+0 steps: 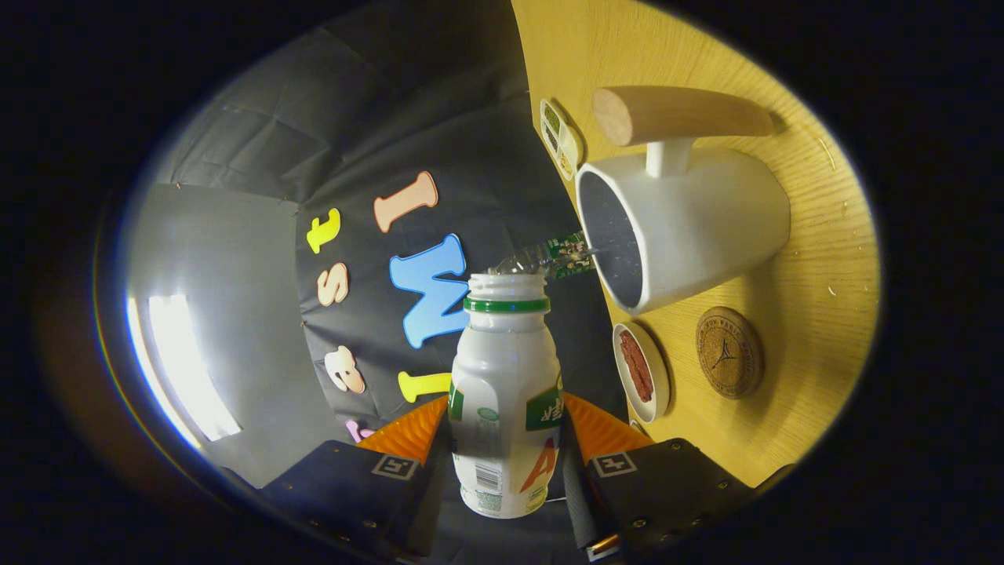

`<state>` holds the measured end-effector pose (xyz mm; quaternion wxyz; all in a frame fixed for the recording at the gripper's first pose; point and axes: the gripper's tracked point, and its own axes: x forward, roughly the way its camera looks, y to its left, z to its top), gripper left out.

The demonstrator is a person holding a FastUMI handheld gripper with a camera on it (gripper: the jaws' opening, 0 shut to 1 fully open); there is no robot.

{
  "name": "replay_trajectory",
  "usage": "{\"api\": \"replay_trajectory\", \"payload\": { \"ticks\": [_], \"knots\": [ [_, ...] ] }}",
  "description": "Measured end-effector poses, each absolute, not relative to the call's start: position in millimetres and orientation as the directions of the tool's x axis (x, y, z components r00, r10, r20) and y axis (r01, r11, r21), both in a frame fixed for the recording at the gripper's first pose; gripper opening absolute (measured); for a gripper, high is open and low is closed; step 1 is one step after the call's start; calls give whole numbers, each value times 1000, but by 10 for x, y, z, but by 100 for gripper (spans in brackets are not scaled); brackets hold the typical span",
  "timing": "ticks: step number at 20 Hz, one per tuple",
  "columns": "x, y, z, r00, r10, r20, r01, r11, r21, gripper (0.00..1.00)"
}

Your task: Take the bottle from table, then pour the juice into the cup, finally place the bottle on the coaster

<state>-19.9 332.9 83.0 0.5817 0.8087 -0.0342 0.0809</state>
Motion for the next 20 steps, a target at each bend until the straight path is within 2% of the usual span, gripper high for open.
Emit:
{"api": "replay_trajectory", "payload": {
  "ticks": [20],
  "knots": [
    [-213, 3119, 940, 979, -25, 200, -195, -370, 908, 65]
  ]
}}
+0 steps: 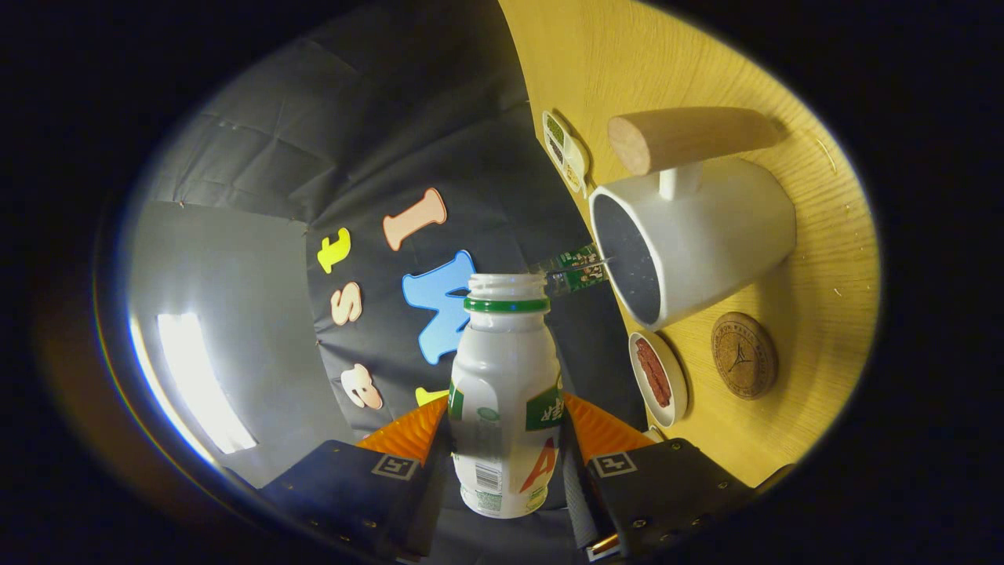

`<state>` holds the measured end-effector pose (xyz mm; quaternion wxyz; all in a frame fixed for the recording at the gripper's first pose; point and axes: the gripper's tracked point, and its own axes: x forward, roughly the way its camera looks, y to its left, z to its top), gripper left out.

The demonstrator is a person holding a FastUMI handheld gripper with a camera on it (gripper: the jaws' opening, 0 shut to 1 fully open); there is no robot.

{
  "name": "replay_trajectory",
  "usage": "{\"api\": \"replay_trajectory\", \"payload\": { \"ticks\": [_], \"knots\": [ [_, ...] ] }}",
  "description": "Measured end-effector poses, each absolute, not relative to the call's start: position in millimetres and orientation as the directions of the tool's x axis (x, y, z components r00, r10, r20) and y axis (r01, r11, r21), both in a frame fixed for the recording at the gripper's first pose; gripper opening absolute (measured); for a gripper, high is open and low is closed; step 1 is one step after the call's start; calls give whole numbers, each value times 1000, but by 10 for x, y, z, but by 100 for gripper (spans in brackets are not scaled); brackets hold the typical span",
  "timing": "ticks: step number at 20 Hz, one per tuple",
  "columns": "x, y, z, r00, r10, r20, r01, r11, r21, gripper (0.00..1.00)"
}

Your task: Take the bottle from table, then pour the juice into the cup, finally place the bottle on the coaster

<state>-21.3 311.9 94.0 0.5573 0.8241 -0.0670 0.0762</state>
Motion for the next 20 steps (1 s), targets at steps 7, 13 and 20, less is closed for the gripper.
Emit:
{"api": "replay_trajectory", "payload": {
  "ticks": [7, 13, 20],
  "knots": [
    [-212, 3098, 921, 980, -33, 195, -192, -383, 903, 65],
    [-215, 3102, 854, 983, -31, 179, -176, -400, 899, 65],
    [-228, 3070, 872, 983, -36, 182, -182, -399, 899, 65]
  ]
}}
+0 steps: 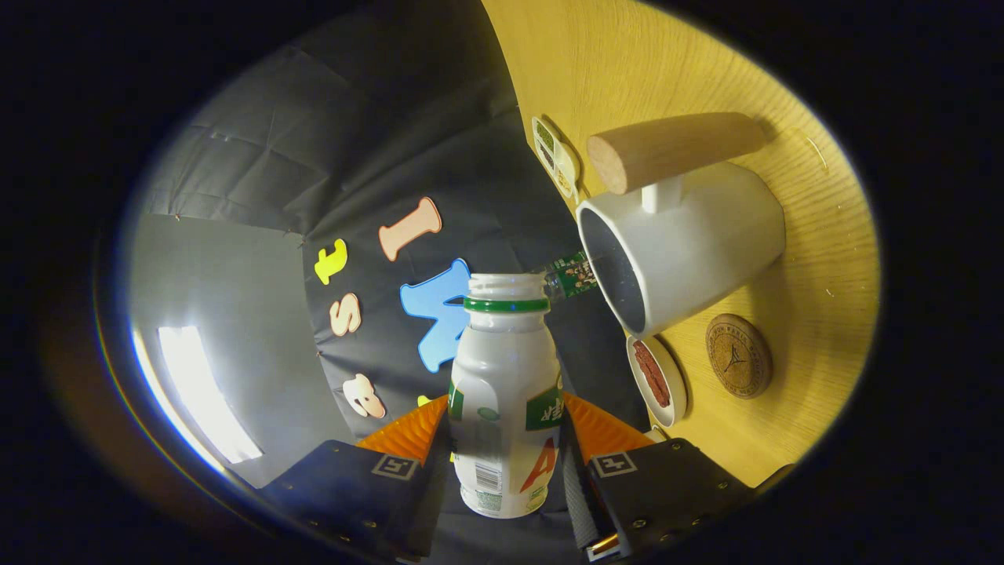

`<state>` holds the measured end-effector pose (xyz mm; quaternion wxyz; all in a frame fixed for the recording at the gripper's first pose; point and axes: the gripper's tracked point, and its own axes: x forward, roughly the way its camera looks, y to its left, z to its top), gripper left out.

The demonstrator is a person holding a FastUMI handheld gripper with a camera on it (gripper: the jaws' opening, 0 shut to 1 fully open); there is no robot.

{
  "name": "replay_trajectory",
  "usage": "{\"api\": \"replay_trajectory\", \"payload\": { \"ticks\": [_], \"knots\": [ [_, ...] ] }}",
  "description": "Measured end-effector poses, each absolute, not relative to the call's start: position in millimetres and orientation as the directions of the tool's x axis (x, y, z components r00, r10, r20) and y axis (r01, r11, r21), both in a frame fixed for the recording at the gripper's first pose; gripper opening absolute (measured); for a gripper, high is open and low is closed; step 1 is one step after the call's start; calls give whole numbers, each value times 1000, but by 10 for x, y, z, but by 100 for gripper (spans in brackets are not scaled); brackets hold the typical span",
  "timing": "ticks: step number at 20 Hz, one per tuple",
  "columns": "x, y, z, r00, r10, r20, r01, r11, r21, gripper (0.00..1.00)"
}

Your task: Take the bottle from table, then pour the juice into the cup, finally place the bottle on the coaster

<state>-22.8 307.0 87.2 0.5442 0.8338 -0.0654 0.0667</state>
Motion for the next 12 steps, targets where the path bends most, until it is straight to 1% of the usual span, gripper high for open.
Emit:
{"api": "replay_trajectory", "payload": {
  "ticks": [12],
  "knots": [
    [-201, 3057, 842, 983, -38, 177, -177, -405, 897, 65]
  ]
}}
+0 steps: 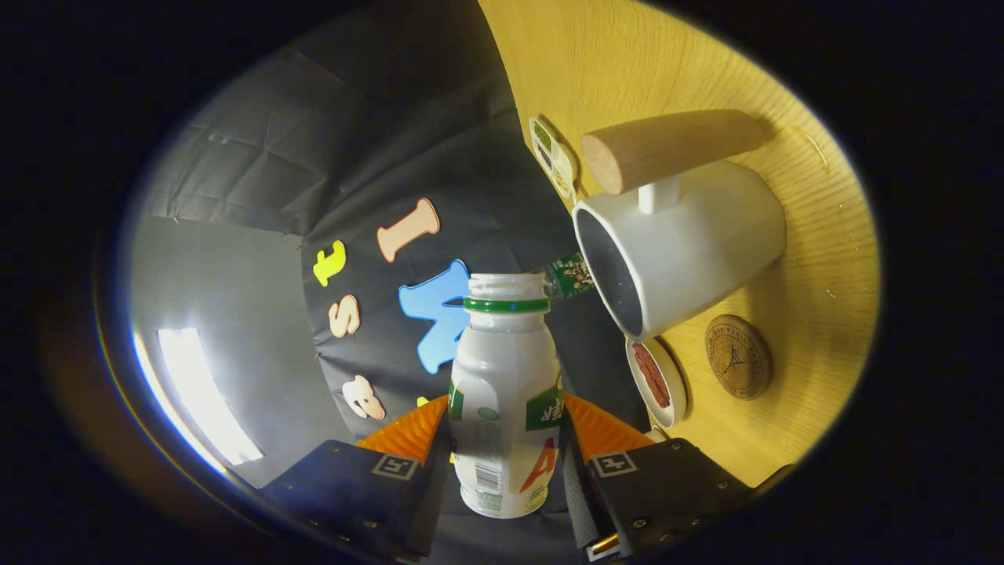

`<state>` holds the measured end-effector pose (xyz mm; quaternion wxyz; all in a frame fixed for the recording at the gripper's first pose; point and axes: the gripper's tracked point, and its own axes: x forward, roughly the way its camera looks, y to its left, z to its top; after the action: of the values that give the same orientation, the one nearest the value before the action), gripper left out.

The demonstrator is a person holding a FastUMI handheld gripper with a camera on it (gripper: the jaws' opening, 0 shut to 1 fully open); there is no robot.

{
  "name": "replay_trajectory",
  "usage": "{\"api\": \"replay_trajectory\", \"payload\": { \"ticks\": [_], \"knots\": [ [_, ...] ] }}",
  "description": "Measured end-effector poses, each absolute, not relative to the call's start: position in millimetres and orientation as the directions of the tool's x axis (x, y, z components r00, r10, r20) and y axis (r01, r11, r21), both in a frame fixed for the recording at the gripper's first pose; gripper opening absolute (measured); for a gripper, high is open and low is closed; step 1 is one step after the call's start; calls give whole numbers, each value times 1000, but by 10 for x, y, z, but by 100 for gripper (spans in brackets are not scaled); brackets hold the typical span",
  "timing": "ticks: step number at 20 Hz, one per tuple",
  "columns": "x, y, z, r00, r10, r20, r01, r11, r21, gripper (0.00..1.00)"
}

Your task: Take the bottle from table, then pour the juice into the cup, finally place the bottle on the coaster

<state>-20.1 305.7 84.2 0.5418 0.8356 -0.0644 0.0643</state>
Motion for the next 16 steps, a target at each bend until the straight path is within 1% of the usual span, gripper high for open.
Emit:
{"api": "replay_trajectory", "payload": {
  "ticks": [16],
  "knots": [
    [-180, 3079, 706, 989, -18, 150, -145, -387, 911, 65]
  ]
}}
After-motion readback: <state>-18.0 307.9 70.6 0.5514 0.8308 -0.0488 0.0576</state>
